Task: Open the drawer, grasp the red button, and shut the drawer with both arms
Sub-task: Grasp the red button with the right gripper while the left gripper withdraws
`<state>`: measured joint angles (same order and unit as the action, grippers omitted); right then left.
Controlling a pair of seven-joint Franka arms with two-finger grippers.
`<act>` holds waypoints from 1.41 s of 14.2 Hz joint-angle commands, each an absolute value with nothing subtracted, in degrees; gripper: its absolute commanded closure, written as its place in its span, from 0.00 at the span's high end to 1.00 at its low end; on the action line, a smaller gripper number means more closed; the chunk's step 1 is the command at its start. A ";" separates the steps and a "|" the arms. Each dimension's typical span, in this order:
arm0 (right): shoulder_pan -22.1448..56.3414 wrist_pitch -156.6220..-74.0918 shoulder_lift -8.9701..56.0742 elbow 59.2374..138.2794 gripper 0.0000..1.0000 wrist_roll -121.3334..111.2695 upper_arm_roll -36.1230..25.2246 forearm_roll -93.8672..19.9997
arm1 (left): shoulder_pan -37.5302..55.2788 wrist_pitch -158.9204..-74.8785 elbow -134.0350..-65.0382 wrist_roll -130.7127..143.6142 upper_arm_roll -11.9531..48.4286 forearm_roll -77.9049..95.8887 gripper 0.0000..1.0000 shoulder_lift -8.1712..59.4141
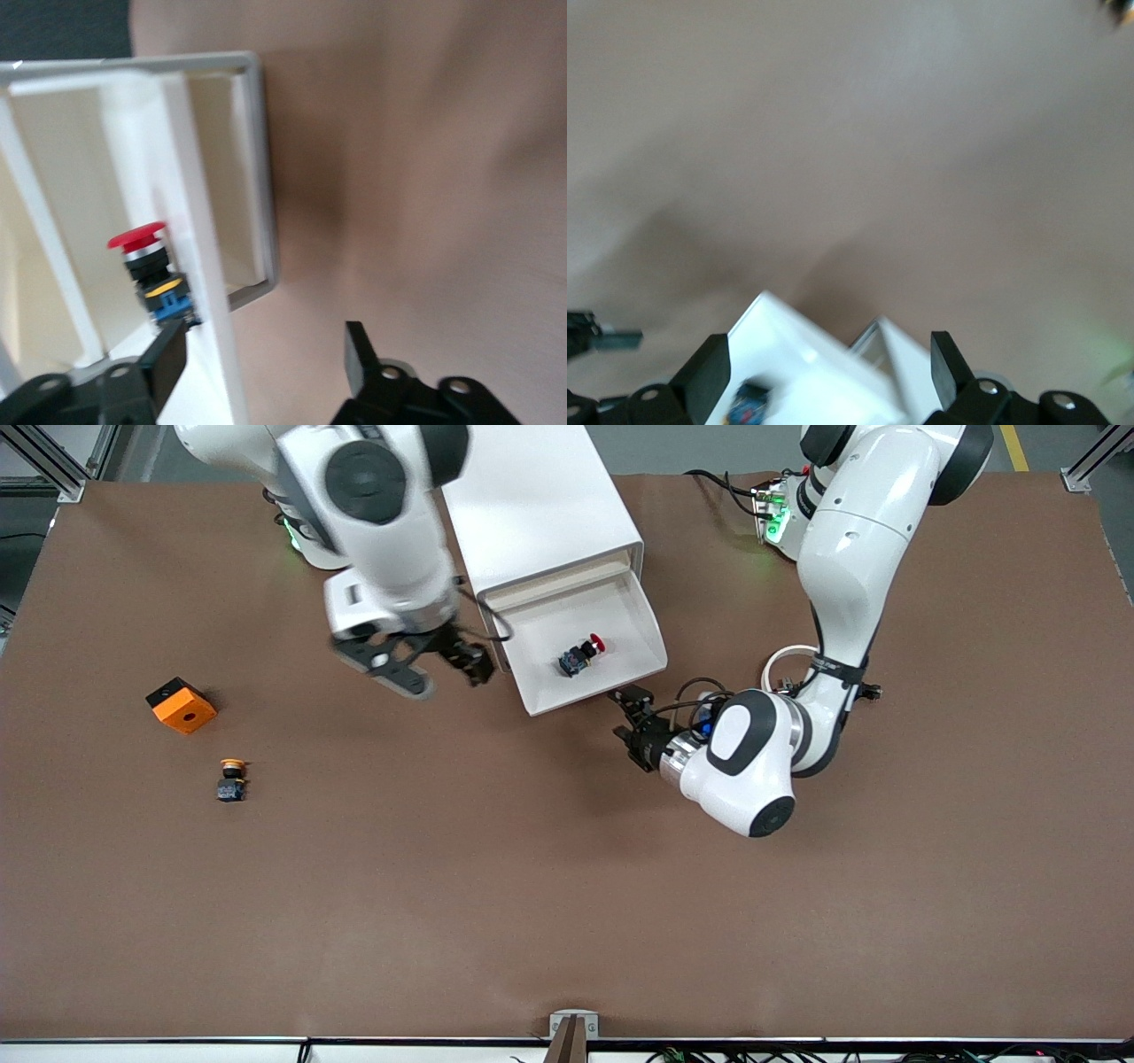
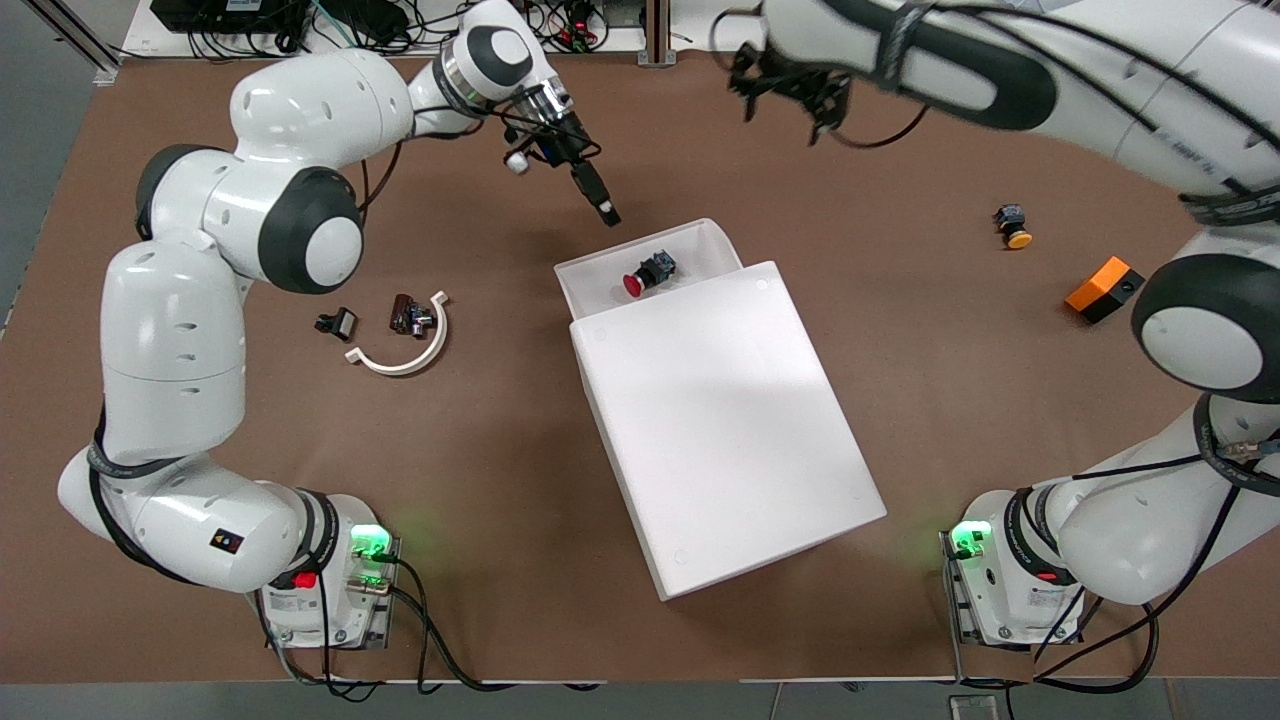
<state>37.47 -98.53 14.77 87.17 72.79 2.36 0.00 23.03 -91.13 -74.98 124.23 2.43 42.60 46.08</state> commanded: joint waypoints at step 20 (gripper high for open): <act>50.62 -112.94 30.06 87.98 1.00 92.72 1.58 -2.90 | 25.40 -98.17 -73.21 55.22 -5.27 5.45 1.00 39.20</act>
